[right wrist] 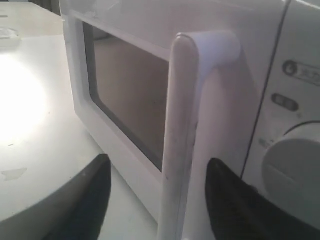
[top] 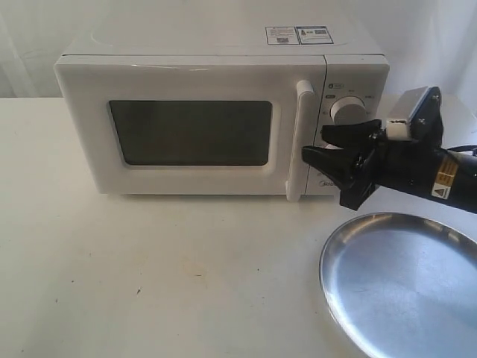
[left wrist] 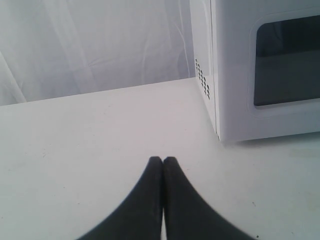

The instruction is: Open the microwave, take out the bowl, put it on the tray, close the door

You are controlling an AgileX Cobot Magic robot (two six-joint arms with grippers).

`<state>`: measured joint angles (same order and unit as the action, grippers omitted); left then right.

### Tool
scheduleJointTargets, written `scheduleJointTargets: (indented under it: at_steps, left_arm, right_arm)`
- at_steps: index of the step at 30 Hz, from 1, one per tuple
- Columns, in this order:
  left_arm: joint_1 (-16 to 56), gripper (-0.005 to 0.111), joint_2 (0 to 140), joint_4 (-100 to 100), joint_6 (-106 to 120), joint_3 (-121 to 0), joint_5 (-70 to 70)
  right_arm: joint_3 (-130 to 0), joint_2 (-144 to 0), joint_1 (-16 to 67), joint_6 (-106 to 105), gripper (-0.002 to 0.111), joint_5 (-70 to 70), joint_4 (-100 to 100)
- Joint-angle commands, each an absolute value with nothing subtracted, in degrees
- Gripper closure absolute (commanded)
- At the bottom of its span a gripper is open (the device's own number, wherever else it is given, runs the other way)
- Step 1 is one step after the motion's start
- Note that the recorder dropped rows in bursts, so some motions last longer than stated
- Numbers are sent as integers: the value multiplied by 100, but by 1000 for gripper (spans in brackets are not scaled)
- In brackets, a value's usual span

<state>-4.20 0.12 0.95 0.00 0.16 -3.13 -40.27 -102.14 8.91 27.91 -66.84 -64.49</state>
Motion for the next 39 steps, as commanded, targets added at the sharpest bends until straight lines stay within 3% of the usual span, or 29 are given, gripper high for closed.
scheduleJointTargets:
  at_steps: [1,4,10,20,27,30,39]
  left_arm:
    - [-411,107,0,50,0,0,-338]
    - [-411,107,0,50,0,0,-338]
    - [-411,107,0,50,0,0,-338]
    - [-411,107,0,50,0,0,-338]
    - [-411,107,0,50,0,0,-338]
    - [-411,107,0,50,0,0,-338]
    - [-411,107,0,50,0,0,-338]
  right_arm:
    - [-4278,-10395,1136,2743,54,-6094,-6493]
    - [-4347,-10491,1149,2743,55,-6107,-6436]
    - [-4510,-10558,1154,2810,66,-6170,-6264]
    - [-4952,-10947,1154,3320,69,-6543,-6794]
    - [-5217,-11131,1362,3320,86,-6544,-6692]
    - [-5266,-11143,1428,3160,108,-6521,-6667]
    - [-5288,-11143,1428,3114,108,-6822,-6830]
